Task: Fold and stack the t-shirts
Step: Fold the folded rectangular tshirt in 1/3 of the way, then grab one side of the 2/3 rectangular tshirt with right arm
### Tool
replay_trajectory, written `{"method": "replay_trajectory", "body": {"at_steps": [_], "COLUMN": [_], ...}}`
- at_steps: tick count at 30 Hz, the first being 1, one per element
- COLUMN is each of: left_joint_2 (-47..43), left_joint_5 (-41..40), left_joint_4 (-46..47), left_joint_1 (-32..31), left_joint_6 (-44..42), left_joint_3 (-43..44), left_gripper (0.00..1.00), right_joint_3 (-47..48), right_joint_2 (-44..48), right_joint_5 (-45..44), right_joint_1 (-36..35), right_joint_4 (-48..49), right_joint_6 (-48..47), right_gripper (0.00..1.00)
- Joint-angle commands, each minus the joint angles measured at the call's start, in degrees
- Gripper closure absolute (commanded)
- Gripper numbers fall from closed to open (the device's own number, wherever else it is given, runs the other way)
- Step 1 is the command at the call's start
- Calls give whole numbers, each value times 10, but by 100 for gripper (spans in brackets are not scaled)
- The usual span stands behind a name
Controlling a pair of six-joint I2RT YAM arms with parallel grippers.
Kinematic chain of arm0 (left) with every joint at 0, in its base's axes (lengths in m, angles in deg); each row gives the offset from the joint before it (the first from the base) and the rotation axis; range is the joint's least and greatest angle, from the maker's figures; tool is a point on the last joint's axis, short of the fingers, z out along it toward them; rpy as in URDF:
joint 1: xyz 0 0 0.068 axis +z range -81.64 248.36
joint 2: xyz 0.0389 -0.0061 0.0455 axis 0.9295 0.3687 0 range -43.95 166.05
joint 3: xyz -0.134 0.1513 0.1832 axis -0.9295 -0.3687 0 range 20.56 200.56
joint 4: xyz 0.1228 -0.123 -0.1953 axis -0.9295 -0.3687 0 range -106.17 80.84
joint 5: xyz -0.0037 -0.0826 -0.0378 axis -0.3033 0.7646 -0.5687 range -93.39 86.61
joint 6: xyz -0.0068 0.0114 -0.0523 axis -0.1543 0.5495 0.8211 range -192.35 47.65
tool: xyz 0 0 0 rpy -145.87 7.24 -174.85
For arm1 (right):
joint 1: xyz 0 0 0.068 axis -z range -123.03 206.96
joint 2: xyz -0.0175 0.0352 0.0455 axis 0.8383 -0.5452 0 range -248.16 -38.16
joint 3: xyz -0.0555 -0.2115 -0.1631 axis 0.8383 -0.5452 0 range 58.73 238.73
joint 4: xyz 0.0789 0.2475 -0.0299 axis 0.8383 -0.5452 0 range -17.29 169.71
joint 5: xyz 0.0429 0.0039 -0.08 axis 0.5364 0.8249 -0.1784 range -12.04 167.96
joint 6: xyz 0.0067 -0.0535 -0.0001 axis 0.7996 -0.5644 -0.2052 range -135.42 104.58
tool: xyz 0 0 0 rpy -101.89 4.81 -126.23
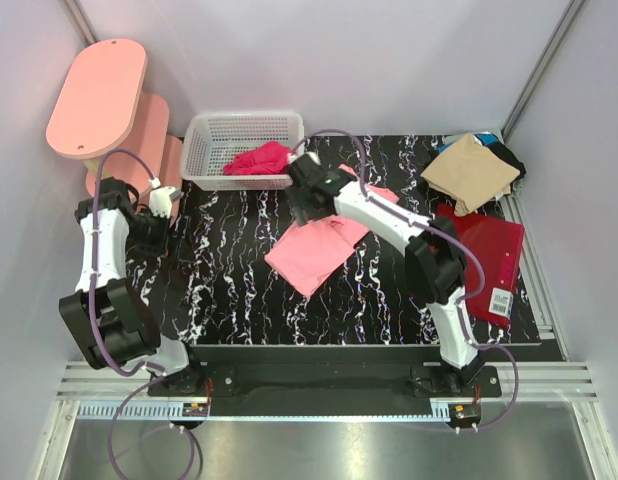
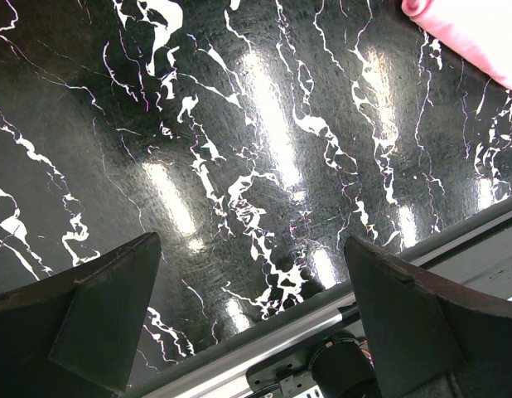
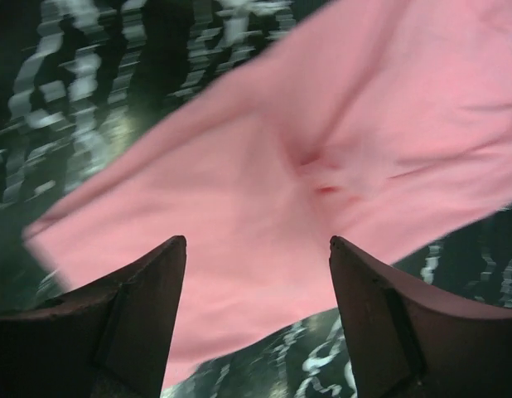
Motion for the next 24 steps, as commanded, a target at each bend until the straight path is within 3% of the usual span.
{"method": "replay_trajectory", "body": {"at_steps": [1, 3, 5, 14, 24], "left_joint_2": [-28, -31, -33, -38, -41], "left_joint_5": [8, 6, 7, 17, 17], "left_joint_4": [-1, -1, -1, 5, 7], "left_joint_1": [3, 4, 5, 13, 34], "left_joint_6": [-8, -9, -10, -16, -32], "left_joint_3": [-3, -7, -9, -23, -37], "left_gripper": [1, 1, 1, 1, 1], "right_joint_3": [6, -9, -31, -39, 5], "right_joint_2": [53, 55, 58, 15, -76], "right_joint_5": [74, 134, 136, 63, 72], "right_joint_1": [-54, -71, -93, -137, -144], "right_joint_4": [-35, -31, -24, -38, -43], "right_joint_6": [18, 33, 37, 17, 17], "right_gripper": [25, 25, 23, 30, 34]}}
